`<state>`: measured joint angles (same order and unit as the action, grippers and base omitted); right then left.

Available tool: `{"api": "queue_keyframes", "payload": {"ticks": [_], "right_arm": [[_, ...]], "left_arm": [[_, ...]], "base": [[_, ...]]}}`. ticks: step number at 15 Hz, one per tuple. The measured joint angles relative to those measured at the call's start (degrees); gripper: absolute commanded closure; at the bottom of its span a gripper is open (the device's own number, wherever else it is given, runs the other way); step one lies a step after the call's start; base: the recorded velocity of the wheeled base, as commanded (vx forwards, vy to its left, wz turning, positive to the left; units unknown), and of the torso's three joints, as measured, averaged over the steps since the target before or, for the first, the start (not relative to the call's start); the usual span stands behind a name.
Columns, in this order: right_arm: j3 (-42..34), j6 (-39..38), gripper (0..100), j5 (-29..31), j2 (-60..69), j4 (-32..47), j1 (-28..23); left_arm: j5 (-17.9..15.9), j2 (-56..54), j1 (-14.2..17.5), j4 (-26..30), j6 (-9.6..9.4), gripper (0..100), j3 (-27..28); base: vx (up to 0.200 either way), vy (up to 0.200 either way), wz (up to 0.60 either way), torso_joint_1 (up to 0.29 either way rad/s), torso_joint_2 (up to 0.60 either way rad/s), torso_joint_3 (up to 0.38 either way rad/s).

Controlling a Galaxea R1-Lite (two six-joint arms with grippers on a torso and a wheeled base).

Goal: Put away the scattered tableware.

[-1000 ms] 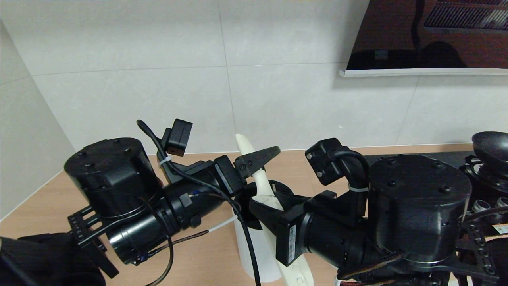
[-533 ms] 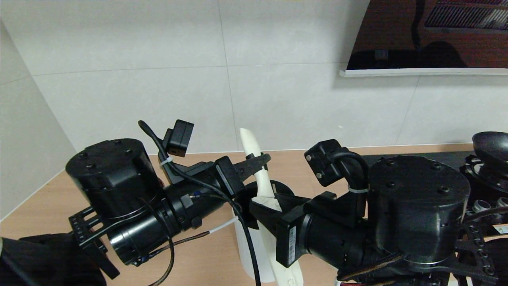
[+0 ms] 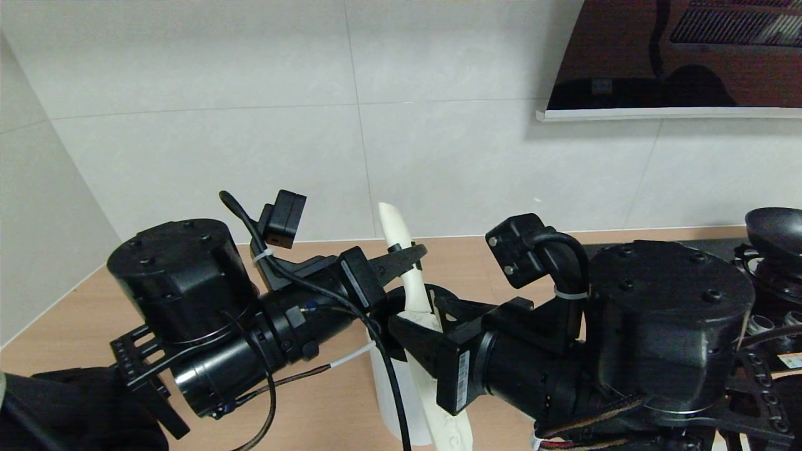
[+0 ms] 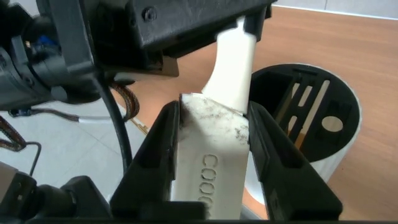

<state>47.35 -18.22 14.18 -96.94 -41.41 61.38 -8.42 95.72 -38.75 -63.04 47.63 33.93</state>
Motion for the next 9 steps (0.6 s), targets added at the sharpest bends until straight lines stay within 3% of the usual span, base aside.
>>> {"api": "queue_keyframes", "payload": {"ticks": [3,5,6,9], "right_arm": [[-0.06,0.00,0,0.21,0.33,0.11,-0.27],[-0.06,0.06,0,-0.01,1.27,0.24,-1.49],[0.02,0.16,0,-0.15,2.12,0.41,-2.62],[0.63,0.85,0,-0.15,4.58,0.83,-7.61]], "left_arm": [[-0.06,-0.77,0.12,0.04,2.67,100,0.66],[-0.39,-2.41,1.02,0.79,3.39,100,1.33],[-0.49,-3.50,1.72,2.85,3.25,100,1.95],[0.84,-7.44,2.95,16.87,2.38,100,6.75]], "base": [[0.000,0.000,0.00,0.000,0.00,0.000],[0.000,0.000,0.00,0.000,0.00,0.000],[0.000,0.000,0.00,0.000,0.00,0.000],[0.000,0.000,0.00,0.000,0.00,0.000]]}}
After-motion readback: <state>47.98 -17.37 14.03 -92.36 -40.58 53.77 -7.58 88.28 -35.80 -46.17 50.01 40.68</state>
